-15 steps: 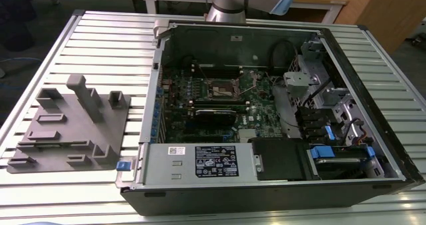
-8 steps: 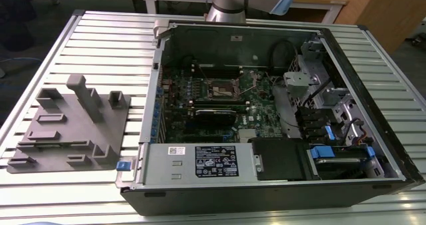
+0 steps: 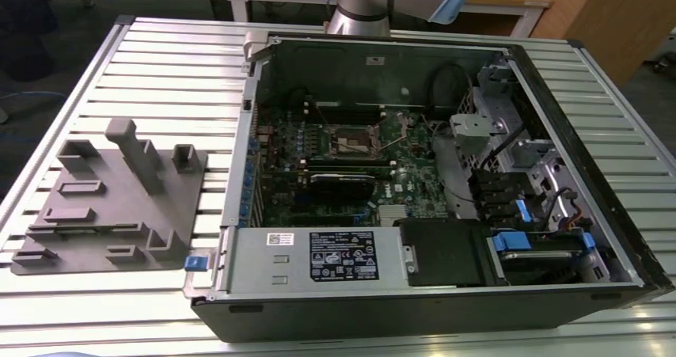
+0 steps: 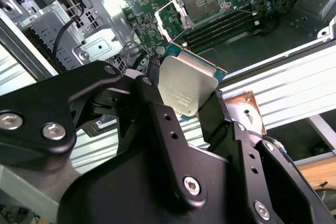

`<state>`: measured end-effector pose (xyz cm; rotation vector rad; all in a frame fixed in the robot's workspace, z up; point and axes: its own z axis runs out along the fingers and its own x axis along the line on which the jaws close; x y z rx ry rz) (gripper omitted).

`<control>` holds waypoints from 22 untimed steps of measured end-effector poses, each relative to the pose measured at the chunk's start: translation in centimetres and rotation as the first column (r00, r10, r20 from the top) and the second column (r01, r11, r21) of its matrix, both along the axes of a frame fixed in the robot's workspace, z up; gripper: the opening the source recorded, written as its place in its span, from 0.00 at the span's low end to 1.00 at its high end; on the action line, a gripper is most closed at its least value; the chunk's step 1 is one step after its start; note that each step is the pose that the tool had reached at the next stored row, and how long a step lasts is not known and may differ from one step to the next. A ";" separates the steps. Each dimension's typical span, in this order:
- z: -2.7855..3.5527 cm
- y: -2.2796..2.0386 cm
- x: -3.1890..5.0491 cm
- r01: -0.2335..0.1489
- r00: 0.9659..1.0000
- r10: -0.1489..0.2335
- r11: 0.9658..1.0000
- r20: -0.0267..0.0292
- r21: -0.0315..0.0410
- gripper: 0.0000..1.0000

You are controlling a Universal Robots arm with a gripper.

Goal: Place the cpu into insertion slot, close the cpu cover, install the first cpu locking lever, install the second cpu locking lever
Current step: 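Place the cpu into insertion slot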

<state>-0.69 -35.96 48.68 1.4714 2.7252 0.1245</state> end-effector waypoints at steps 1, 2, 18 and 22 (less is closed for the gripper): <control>0.00 0.00 0.00 0.000 1.000 0.000 1.000 0.000 0.000 0.54; 0.00 0.00 0.00 0.000 1.000 0.000 1.000 0.000 0.000 0.54; -1.90 -0.07 -0.03 0.000 1.000 0.000 1.000 0.000 0.000 0.54; -1.91 -0.08 -0.03 0.000 1.000 0.000 1.000 0.000 0.000 0.54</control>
